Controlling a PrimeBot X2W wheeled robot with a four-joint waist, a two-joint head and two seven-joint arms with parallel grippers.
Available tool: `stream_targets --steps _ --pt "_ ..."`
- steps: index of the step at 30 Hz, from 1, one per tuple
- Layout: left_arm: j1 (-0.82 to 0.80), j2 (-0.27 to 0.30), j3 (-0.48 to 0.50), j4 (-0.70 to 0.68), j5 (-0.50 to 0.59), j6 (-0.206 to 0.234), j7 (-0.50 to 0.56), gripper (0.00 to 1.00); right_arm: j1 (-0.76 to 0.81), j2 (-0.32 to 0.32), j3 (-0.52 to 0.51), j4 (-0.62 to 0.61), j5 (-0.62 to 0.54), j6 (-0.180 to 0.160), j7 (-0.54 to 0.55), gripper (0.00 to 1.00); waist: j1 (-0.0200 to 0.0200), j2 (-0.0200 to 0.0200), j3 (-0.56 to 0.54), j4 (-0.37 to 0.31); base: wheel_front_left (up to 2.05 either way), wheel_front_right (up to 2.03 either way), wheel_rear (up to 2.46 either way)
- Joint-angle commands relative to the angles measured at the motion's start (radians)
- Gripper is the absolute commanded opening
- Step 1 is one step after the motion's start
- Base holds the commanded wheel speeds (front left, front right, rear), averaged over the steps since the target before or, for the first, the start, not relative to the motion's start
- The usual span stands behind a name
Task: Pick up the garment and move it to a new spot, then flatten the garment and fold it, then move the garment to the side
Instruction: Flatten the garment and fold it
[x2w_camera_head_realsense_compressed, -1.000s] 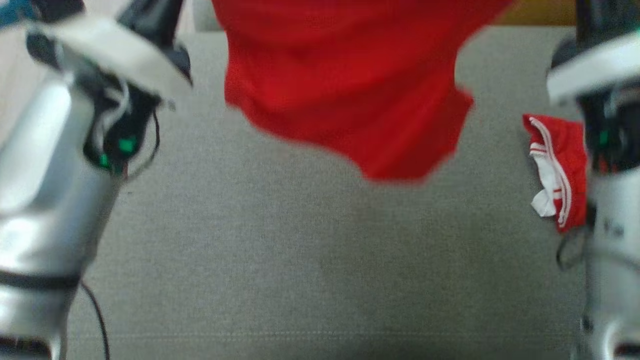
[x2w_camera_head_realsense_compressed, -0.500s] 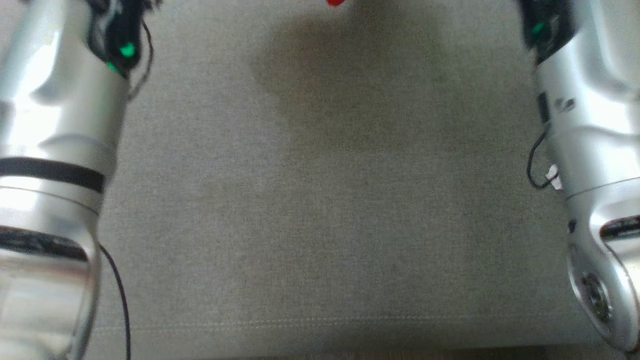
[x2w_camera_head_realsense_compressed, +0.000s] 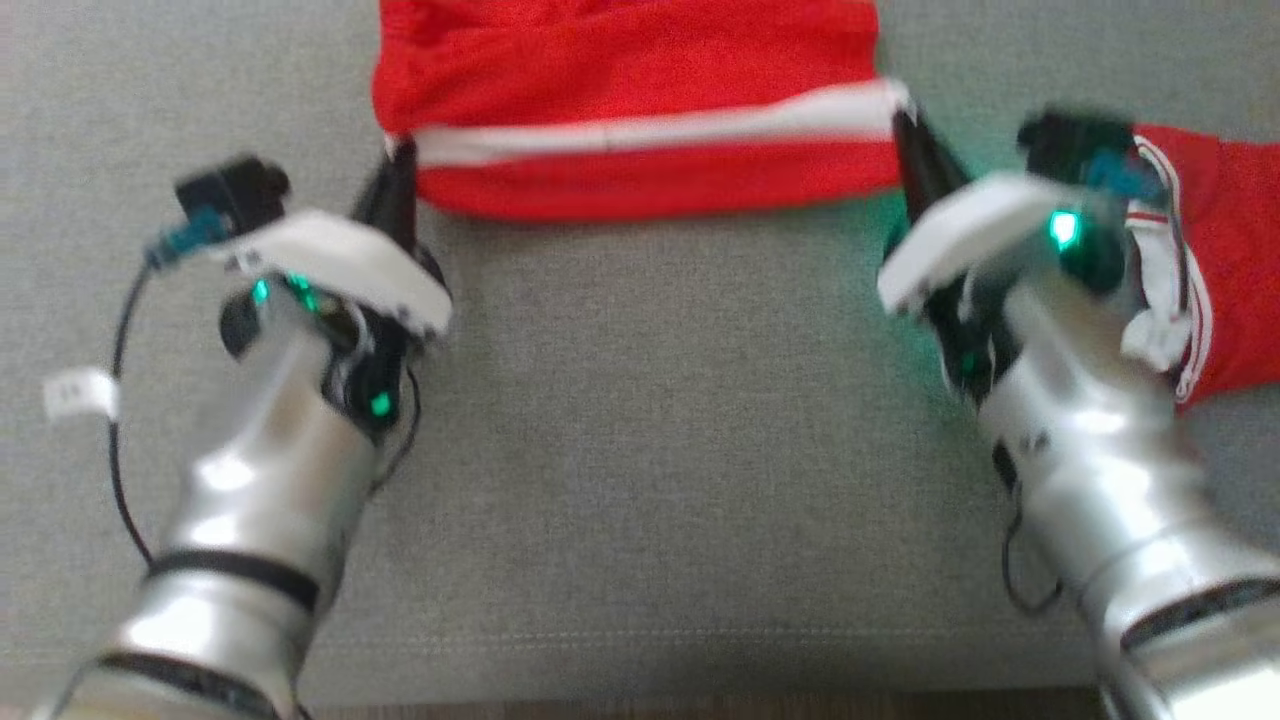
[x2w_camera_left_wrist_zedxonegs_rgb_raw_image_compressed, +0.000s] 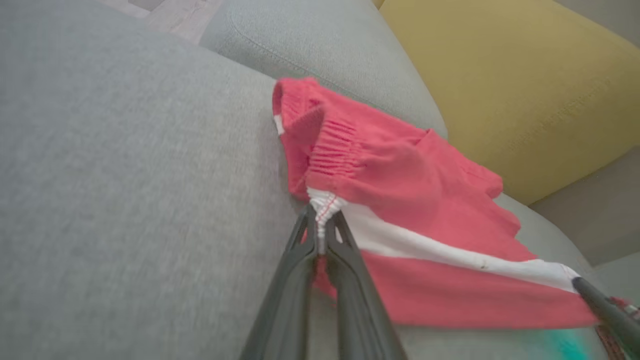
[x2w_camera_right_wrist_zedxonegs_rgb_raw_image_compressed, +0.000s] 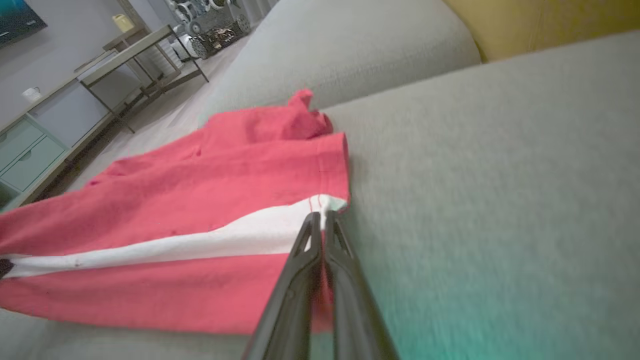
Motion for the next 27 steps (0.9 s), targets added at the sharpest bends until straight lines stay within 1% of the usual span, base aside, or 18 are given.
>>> stream_targets --steps 1,4,8,12,15,18,21,27 --pt "-0.013 0.042 0.022 -0.035 0.002 -0.006 -0.013 0.0 0.002 0.021 0.014 -0.029 0.006 -0.001 -0.018 0.0 0.0 0.0 -0.01 0.006 0.0 0.0 0.0" --pt "0.104 0.067 0.024 -0.127 0.011 -0.006 -0.013 0.0 0.094 0.016 0.024 -0.057 0.019 -0.001 -0.044 0.0 0.0 0.0 -0.032 0.007 0.0 0.0 0.0" --pt "0.249 0.098 0.037 -0.244 0.044 -0.006 -0.013 0.0 0.217 -0.012 0.021 -0.131 0.034 -0.001 -0.067 0.0 0.0 0.0 -0.066 0.013 0.0 0.0 0.0" --pt "0.387 0.115 0.056 -0.353 0.086 -0.006 -0.013 0.0 0.355 -0.041 -0.012 -0.23 0.044 -0.001 -0.079 0.0 0.0 0.0 -0.102 0.021 0.0 0.0 0.0" --pt "0.48 0.124 0.067 -0.433 0.114 0.007 -0.013 0.0 0.473 -0.057 -0.05 -0.317 0.033 -0.001 -0.08 0.0 0.0 0.0 -0.127 0.028 0.0 0.0 0.0" --pt "0.568 0.137 0.067 -0.51 0.132 0.031 -0.013 0.0 0.601 -0.063 -0.109 -0.42 0.009 -0.001 -0.061 0.0 0.0 0.0 -0.152 0.031 0.0 0.0 0.0" --pt "0.649 0.158 0.069 -0.589 0.138 0.068 -0.01 0.0 0.73 -0.053 -0.178 -0.547 -0.034 -0.001 -0.014 0.0 0.0 0.0 -0.177 0.027 0.0 0.0 0.0" --pt "0.8 0.197 0.075 -0.776 0.133 0.155 0.03 0.0 0.977 -0.002 -0.316 -0.866 -0.139 -0.001 0.147 0.0 0.0 0.0 -0.213 0.023 0.0 0.0 0.0"
